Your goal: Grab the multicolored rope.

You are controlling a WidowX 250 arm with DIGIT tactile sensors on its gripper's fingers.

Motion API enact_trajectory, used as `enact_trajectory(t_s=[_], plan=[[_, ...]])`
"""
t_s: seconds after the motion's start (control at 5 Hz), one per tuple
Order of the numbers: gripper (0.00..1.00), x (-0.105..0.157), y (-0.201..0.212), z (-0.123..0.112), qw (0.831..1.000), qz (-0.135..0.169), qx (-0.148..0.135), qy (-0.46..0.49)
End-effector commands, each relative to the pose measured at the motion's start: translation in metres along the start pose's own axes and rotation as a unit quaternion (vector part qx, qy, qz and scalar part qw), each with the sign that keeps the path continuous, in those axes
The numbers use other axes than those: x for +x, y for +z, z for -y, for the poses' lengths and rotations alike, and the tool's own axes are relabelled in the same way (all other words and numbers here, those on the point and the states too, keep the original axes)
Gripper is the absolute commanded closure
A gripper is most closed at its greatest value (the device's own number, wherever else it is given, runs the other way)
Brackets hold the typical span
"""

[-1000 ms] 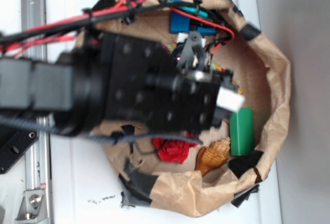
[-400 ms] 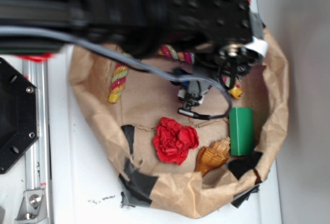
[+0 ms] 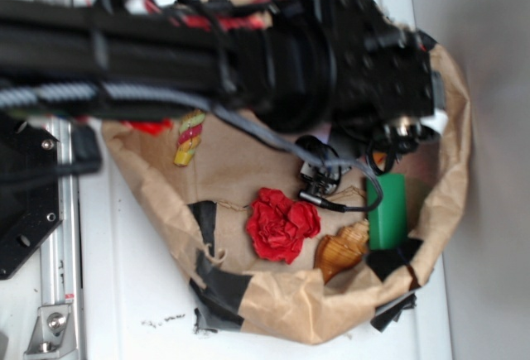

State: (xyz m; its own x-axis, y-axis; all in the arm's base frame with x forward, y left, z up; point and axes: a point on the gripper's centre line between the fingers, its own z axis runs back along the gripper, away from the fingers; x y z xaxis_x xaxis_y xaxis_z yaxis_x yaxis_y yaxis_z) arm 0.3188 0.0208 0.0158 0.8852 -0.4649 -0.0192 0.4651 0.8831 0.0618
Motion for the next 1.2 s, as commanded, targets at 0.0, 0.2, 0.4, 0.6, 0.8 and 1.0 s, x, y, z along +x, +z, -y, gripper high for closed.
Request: enact_trajectory(t_s=[0.0,0.2,0.4,0.6,0.8,1.0], plan=[[1.00,0.004,-0.017,0.005,0.999,-0.030,-0.015,0.021],[1.00,-0.010,0.000,-0.009,0.998,-0.041,-0.018,0.047],[1.00,-0.040,0.050,-0.016,0.987,-0.079,0.024,0.141],[1.00,-0.060,0.100,-0.005,0.974,-0.070,0.026,0.214],[1.00,-0.067,0.150,-0.002,0.971,-0.068,0.016,0.231],[1.00,-0.064,0.152,0.004,0.956,-0.089,0.001,0.279]])
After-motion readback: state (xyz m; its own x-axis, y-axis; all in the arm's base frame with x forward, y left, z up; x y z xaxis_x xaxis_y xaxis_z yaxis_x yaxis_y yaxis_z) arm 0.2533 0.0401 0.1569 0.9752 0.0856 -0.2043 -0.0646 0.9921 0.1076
